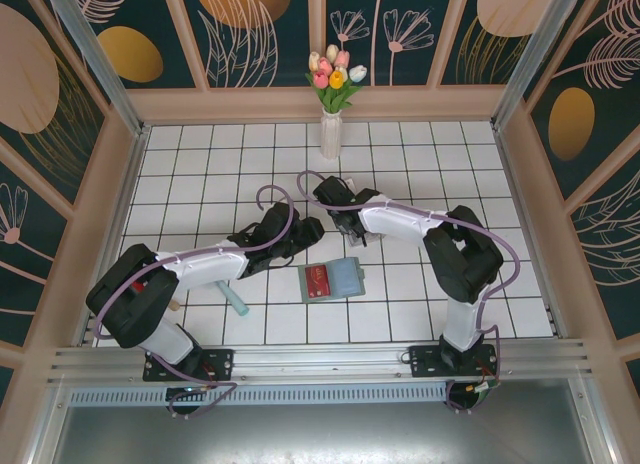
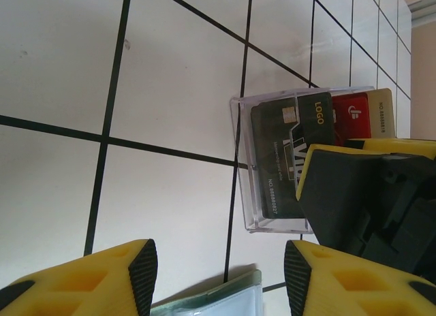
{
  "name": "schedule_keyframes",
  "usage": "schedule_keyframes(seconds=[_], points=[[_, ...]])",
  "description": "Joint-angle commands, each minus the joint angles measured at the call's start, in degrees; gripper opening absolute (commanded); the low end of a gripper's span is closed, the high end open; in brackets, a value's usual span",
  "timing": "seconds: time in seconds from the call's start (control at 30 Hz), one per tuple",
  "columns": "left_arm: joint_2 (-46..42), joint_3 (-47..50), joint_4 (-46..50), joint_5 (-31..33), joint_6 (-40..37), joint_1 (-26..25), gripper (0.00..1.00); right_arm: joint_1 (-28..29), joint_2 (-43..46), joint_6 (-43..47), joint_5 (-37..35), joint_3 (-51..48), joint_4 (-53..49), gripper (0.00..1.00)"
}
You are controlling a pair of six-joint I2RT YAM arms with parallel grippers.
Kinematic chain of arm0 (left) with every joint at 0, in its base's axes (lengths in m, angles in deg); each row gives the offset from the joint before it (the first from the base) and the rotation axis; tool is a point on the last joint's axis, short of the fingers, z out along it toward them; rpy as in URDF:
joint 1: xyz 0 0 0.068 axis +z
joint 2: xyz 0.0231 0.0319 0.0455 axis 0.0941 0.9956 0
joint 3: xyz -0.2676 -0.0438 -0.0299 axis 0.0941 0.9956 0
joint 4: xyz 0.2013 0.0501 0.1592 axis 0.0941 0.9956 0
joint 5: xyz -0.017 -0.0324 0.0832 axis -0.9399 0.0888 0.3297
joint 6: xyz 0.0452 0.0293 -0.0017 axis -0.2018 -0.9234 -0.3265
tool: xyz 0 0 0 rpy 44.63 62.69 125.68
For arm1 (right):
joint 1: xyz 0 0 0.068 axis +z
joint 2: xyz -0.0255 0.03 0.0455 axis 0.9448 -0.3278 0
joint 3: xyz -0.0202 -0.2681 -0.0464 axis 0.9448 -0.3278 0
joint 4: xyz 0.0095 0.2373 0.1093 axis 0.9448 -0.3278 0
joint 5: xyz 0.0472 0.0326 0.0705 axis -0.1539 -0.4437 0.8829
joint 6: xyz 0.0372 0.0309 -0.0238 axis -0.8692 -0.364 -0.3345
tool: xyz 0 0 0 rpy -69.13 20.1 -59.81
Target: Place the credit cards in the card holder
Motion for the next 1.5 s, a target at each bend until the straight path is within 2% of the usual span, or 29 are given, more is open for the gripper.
schedule_keyframes(seconds=[0.0,0.2,0.3,0.83,0.9,1.03,1.47], points=[[0.8,0.7,-1.5,-0.8,0.7,0.2,0.55,0.1,2.4,0.5,-2.3,1.4,-2.4,0.36],[0.9,0.9,-1.4,-0.9,0.8,0.2,0.55,0.1,2.8,0.5,-2.8,1.2,-2.6,0.36],[0.9,0.9,-1.5,-0.9,0.9,0.2,0.55,0.0,3.2,0.4,-2.8,1.1,-2.6,0.28],[1.7,0.5,-1.4,-1.7,0.8,0.2,0.55,-0.3,4.3,0.2,-2.4,0.1,-2.4,0.25],[1.6,0.6,-1.5,-1.6,0.9,0.2,0.55,-0.5,4.1,0.0,-0.2,0.2,-2.5,0.26],[1.6,0.6,-1.6,-1.6,0.9,0.2,0.55,-0.6,3.7,-0.4,3.8,0.3,-1.1,0.35],[1.8,0.5,-1.4,-1.8,1.0,0.2,0.55,-0.8,-1.1,-0.9,-1.5,-1.1,-1.0,0.36]])
